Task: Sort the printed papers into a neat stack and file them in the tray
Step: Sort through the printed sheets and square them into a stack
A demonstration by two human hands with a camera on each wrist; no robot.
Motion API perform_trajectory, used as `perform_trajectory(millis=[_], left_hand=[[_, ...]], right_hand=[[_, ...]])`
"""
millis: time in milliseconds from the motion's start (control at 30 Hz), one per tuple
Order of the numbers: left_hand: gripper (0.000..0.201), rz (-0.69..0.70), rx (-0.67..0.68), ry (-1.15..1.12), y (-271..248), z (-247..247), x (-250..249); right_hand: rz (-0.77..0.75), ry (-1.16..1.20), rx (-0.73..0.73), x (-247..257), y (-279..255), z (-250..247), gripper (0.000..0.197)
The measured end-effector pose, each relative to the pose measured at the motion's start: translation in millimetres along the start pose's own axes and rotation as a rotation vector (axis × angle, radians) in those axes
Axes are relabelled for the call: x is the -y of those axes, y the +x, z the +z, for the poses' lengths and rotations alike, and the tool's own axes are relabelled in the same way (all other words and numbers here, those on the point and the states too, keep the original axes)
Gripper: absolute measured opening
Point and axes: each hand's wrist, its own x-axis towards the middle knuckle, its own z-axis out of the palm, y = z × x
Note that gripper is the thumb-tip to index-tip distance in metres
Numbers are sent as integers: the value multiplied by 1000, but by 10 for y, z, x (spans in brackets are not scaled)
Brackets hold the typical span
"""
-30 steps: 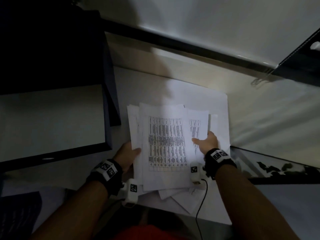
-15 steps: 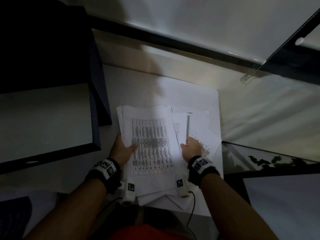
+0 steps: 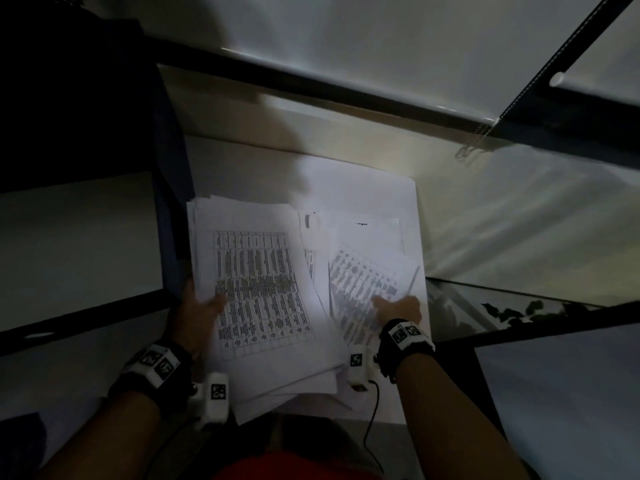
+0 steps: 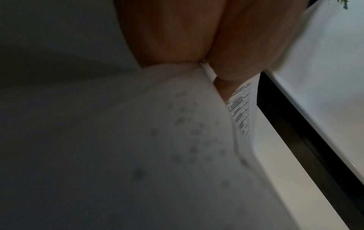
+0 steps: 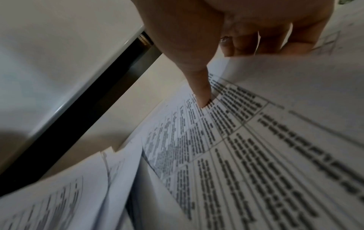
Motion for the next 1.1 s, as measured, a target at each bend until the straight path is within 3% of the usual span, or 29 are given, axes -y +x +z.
perform_trajectory(millis=[167, 433, 600, 767, 867, 1000, 1100], left_hand=[[56, 14, -4, -25, -20, -43, 67], [62, 44, -14, -16, 5, -54, 148], [51, 42, -41, -39, -12, -27, 157], [51, 47, -58, -55, -16, -14, 165], [39, 23, -72, -78, -13, -23, 175], [29, -23, -70, -123, -62, -41, 112], [28, -8, -61, -139, -73, -15, 127]], right_hand=[[-59, -125, 7, 168, -142, 68, 91], [-134, -5, 172, 307, -208, 169, 46], [-128, -2, 203, 372, -332, 328, 57], [-203, 96, 168, 524, -411, 474, 32], [-204, 134, 173, 547, -423, 467, 31], [-382, 126, 5, 624, -459, 9, 46], [-654, 87, -189, 815, -486, -585, 26]])
